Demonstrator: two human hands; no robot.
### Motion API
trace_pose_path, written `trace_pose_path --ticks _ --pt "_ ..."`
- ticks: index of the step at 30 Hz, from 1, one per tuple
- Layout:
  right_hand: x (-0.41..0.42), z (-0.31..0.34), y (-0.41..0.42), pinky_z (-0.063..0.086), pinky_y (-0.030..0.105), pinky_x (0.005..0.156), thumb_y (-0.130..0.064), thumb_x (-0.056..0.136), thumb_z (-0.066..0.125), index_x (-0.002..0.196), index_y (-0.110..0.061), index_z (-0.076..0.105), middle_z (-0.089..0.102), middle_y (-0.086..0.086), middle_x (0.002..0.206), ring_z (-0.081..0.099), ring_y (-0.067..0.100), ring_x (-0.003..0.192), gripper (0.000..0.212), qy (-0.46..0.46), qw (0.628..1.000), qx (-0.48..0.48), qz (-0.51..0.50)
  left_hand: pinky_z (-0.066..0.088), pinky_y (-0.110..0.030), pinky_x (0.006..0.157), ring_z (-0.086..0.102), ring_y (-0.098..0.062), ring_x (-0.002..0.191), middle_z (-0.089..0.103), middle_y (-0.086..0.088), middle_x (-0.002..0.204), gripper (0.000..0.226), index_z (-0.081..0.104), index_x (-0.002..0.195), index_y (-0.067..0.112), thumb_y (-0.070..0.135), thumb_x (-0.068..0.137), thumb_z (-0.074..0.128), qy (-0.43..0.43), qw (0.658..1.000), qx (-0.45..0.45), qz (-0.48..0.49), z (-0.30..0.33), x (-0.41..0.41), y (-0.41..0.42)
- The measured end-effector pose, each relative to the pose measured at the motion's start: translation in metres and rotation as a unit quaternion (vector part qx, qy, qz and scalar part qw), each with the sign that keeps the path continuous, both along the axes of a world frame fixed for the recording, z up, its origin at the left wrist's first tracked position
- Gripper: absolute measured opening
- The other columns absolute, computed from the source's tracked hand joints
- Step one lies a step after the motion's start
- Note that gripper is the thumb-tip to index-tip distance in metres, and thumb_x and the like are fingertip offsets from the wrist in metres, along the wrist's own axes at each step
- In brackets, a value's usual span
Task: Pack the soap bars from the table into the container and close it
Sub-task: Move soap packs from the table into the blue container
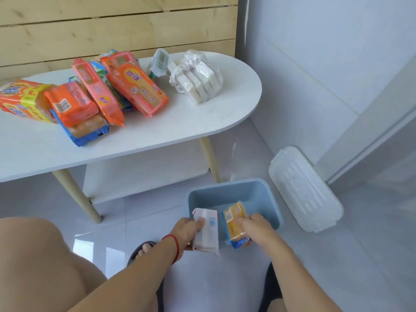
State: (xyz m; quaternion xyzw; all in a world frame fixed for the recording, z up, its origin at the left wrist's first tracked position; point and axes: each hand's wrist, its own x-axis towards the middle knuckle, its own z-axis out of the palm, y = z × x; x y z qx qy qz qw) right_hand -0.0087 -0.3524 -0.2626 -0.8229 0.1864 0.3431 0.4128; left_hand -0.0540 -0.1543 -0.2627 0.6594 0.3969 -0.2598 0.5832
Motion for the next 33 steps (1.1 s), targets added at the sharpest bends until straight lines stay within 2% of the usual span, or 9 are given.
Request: trace_pose_path --ticks 5,9,14,19,22,25,27,30,33 --pt "-0.042 -0.001 0.003 0.065 0.041 0.076 -0.022 0.091 0.070 0.103 -0.014 0.051 0.069 0.016 0.110 0.074 0.030 0.093 0.023 0.152 0.986 0.065 0.000 0.052 -0.029 0.047 0.069 -0.028 0.079 0.071 -0.015 0.099 0.024 0.062 0.109 0.004 0.023 0.096 0.061 0.014 1.000 -0.003 -0.024 -0.004 -0.054 0.010" --pt "-0.033 -0.012 0.011 0.066 0.042 0.069 -0.018 0.087 0.072 0.104 -0.014 0.051 0.067 0.016 0.109 0.074 0.030 0.089 0.027 0.141 0.988 0.056 -0.018 0.059 -0.043 0.079 0.069 -0.033 0.093 0.074 -0.014 0.102 0.019 0.069 0.099 0.007 0.025 0.092 0.065 -0.007 1.000 0.018 -0.016 -0.011 -0.058 0.027" --pt "-0.010 -0.039 0.027 0.061 0.059 0.081 -0.008 0.080 0.072 0.088 -0.013 0.052 0.072 0.020 0.100 0.076 0.038 0.089 0.022 0.093 0.994 0.029 -0.054 0.060 -0.050 0.080 0.070 -0.034 0.093 0.074 -0.013 0.103 0.018 0.067 0.102 0.008 0.024 0.095 0.061 -0.026 0.998 0.021 0.049 -0.018 -0.052 0.053" --pt "-0.017 -0.132 0.040 0.061 0.053 0.088 -0.004 0.077 0.074 0.091 -0.009 0.064 0.073 0.018 0.109 0.074 0.034 0.099 0.018 0.148 0.989 -0.005 0.018 0.052 -0.040 0.066 0.066 -0.037 0.096 0.070 -0.019 0.114 0.027 0.061 0.119 0.002 0.017 0.100 0.049 -0.019 0.976 -0.111 0.188 -0.028 -0.055 0.061" --pt "-0.020 -0.201 0.053 0.063 0.045 0.086 -0.018 0.063 0.079 0.103 -0.009 0.072 0.075 0.015 0.108 0.074 0.031 0.097 0.041 0.161 0.983 -0.008 0.093 0.054 -0.044 0.069 0.066 -0.039 0.102 0.070 -0.020 0.117 0.032 0.061 0.124 0.002 0.021 0.100 0.050 -0.027 0.972 -0.122 0.201 -0.035 -0.057 0.063" --pt "-0.020 -0.133 0.082 0.058 0.028 0.080 -0.021 0.079 0.079 0.106 -0.011 0.068 0.071 0.012 0.113 0.070 0.026 0.097 0.031 0.128 0.973 -0.075 0.178 0.055 -0.044 0.067 0.065 -0.040 0.105 0.067 -0.021 0.121 0.034 0.059 0.126 0.004 0.024 0.100 0.049 -0.024 0.974 -0.124 0.187 -0.034 -0.058 0.063" --pt "-0.017 -0.120 0.091 0.055 0.027 0.085 -0.018 0.086 0.074 0.121 -0.009 0.064 0.067 0.010 0.124 0.068 0.026 0.111 0.037 0.090 0.955 -0.127 0.254 0.056 -0.045 0.070 0.065 -0.040 0.105 0.068 -0.021 0.120 0.033 0.059 0.125 0.004 0.024 0.101 0.049 -0.025 0.977 -0.117 0.176 -0.032 -0.058 0.063" --pt "-0.020 -0.110 0.088 0.053 0.029 0.090 -0.015 0.091 0.065 0.130 -0.008 0.059 0.062 0.012 0.132 0.065 0.028 0.118 0.040 0.065 0.948 -0.132 0.282 0.059 -0.051 0.080 0.067 -0.037 0.100 0.069 -0.017 0.113 0.029 0.061 0.119 0.007 0.028 0.100 0.053 -0.032 0.991 -0.039 0.124 -0.026 -0.056 0.059" --pt "-0.014 -0.084 0.069 0.061 0.036 0.087 -0.025 0.093 0.055 0.108 -0.005 0.071 0.074 0.011 0.107 0.074 0.030 0.096 0.029 0.027 0.967 -0.072 0.242 0.061 -0.044 0.075 0.068 -0.031 0.094 0.069 -0.011 0.109 0.033 0.067 0.105 0.012 0.042 0.094 0.057 -0.066 0.991 0.118 0.021 -0.024 -0.053 0.053"
